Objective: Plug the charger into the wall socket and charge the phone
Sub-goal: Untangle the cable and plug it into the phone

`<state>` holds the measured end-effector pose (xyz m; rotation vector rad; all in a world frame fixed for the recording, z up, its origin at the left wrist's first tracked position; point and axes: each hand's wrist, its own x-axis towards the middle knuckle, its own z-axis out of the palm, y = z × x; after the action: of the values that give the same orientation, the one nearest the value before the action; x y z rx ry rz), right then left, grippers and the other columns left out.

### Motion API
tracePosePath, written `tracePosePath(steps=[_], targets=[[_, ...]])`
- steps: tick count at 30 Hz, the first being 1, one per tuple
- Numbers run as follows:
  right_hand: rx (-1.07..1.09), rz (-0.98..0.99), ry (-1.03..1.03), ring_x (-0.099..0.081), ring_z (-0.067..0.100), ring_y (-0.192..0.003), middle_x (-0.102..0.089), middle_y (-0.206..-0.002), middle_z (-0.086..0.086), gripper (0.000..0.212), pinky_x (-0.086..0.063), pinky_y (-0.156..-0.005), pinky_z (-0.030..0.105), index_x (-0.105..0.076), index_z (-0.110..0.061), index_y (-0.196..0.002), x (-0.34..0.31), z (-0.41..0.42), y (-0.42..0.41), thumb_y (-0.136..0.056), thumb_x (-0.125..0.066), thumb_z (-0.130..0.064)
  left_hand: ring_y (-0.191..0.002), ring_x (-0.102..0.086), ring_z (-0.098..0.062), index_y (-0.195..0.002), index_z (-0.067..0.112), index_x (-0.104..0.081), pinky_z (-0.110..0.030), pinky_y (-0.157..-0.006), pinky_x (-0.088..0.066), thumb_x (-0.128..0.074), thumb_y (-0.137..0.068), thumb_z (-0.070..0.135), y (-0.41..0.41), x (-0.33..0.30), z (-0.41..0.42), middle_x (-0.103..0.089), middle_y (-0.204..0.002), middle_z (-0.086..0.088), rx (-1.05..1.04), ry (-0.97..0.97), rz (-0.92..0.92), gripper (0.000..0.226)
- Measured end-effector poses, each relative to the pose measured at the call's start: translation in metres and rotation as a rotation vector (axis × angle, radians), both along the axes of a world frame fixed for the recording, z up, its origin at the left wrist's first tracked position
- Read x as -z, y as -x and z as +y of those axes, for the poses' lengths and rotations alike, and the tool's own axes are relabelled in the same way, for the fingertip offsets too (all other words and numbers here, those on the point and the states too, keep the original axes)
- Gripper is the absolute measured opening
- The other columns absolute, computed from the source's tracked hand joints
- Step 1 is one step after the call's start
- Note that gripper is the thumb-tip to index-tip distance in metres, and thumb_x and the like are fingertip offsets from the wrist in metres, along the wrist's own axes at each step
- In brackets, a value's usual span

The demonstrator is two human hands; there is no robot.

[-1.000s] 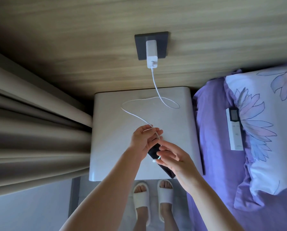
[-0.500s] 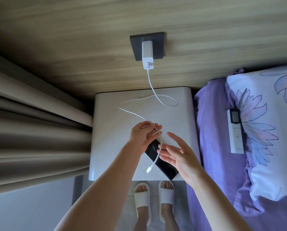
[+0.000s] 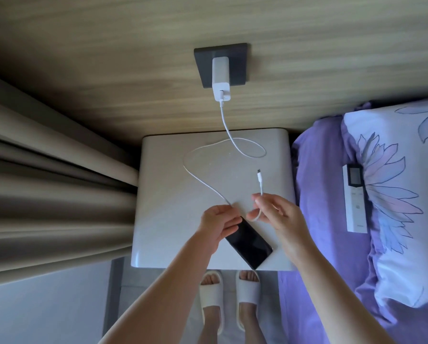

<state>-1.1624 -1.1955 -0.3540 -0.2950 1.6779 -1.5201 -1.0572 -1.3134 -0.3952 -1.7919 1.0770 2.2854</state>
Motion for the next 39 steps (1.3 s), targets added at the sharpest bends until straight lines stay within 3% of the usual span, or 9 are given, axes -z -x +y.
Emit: tracePosePath(steps=[5, 8, 12, 15, 22, 27, 31, 34, 39], targets=[[-0.230, 0.149, -0.192, -0.069, 0.008, -0.066, -0.073, -0.084, -0.002, 0.017, -0.052, -0.063, 0.017, -0.065, -0.033, -0.088, 0.035, 0.004, 0.006, -0.093, -0.055, -0.020, -0.082, -0.062, -0.016, -0.086, 0.015, -0.064, -0.031, -0.082, -0.054, -0.063, -0.086, 0.007, -0.012, 0.008, 0.014, -0.065, -0.086, -0.005, 0.054, 0.031, -0.098, 0.008], [-0.241, 0.124, -0.368, -0.067, 0.012, -0.080, -0.071, -0.087, -0.001, 0.015, -0.052, -0.070, 0.031, -0.059, -0.023, -0.085, 0.066, 0.010, 0.003, -0.096, -0.050, -0.020, -0.085, -0.055, -0.016, -0.101, 0.013, -0.064, -0.032, -0.084, -0.048, -0.056, -0.087, 0.001, -0.020, 0.019, 0.020, -0.059, -0.097, -0.007, -0.015, 0.086, -0.181, 0.020], [-0.284, 0.105, -0.524, -0.063, 0.024, -0.088, -0.068, -0.090, 0.004, 0.016, -0.048, -0.080, 0.039, -0.056, -0.014, -0.088, 0.097, 0.011, -0.012, -0.098, -0.044, -0.020, -0.076, -0.052, -0.016, -0.125, 0.013, -0.051, -0.025, -0.062, -0.040, -0.051, -0.088, -0.002, -0.032, 0.036, 0.029, -0.058, -0.096, -0.007, -0.136, 0.073, -0.285, 0.040], [-0.249, 0.098, -0.525, -0.065, 0.029, -0.098, -0.069, -0.103, 0.012, 0.019, -0.047, -0.090, 0.042, -0.057, -0.007, -0.098, 0.106, 0.008, -0.021, -0.099, -0.041, -0.019, -0.093, -0.059, -0.023, -0.125, 0.015, -0.050, -0.031, -0.072, -0.048, -0.051, -0.088, -0.001, -0.035, 0.047, 0.032, -0.062, -0.104, -0.012, -0.222, -0.018, -0.317, 0.040], [-0.117, -0.197, -0.405, -0.065, 0.023, -0.089, -0.067, -0.102, 0.011, 0.020, -0.050, -0.080, 0.036, -0.054, -0.018, -0.085, 0.103, -0.002, -0.031, -0.100, -0.041, -0.019, -0.093, -0.058, -0.025, -0.108, 0.010, -0.058, -0.036, -0.085, -0.051, -0.054, -0.090, 0.002, -0.040, 0.053, 0.022, -0.062, -0.102, -0.013, -0.112, -0.006, -0.215, 0.021], [-0.098, -0.277, -0.360, -0.067, 0.020, -0.092, -0.069, -0.102, 0.008, 0.018, -0.050, -0.074, 0.037, -0.055, -0.017, -0.091, 0.087, -0.006, -0.046, -0.100, -0.041, -0.022, -0.077, -0.062, -0.021, -0.120, 0.015, -0.044, -0.029, -0.066, -0.055, -0.047, -0.091, -0.004, -0.052, 0.039, 0.021, -0.063, -0.087, -0.008, -0.071, 0.047, -0.125, 0.034], [0.030, -0.253, -0.196, -0.070, 0.019, -0.086, -0.071, -0.099, 0.013, 0.016, -0.052, -0.082, 0.031, -0.064, -0.011, -0.090, 0.054, -0.012, -0.049, -0.096, -0.049, -0.013, -0.093, -0.061, -0.028, -0.129, 0.017, -0.043, -0.041, -0.080, -0.054, -0.045, -0.093, -0.002, -0.068, 0.017, 0.003, -0.063, -0.095, -0.010, -0.130, 0.052, -0.111, 0.041], [0.096, -0.288, -0.049, -0.068, 0.010, -0.072, -0.074, -0.097, 0.004, 0.018, -0.056, -0.069, 0.020, -0.070, -0.016, -0.093, 0.020, -0.020, -0.045, -0.095, -0.052, -0.014, -0.099, -0.059, -0.029, -0.134, 0.016, -0.041, -0.048, -0.087, -0.051, -0.044, -0.095, -0.001, -0.082, -0.007, -0.017, -0.060, -0.110, -0.015, -0.130, 0.048, -0.130, 0.043], [0.016, -0.167, 0.060, -0.048, 0.004, -0.054, -0.073, -0.077, -0.005, 0.025, -0.041, -0.056, 0.014, -0.072, -0.027, -0.100, -0.058, -0.044, -0.044, -0.095, -0.050, -0.018, -0.091, -0.061, -0.027, -0.133, 0.008, -0.043, -0.033, -0.061, -0.053, -0.043, -0.095, 0.000, -0.114, -0.068, -0.042, -0.060, -0.108, -0.016, -0.185, 0.087, -0.150, 0.039]])
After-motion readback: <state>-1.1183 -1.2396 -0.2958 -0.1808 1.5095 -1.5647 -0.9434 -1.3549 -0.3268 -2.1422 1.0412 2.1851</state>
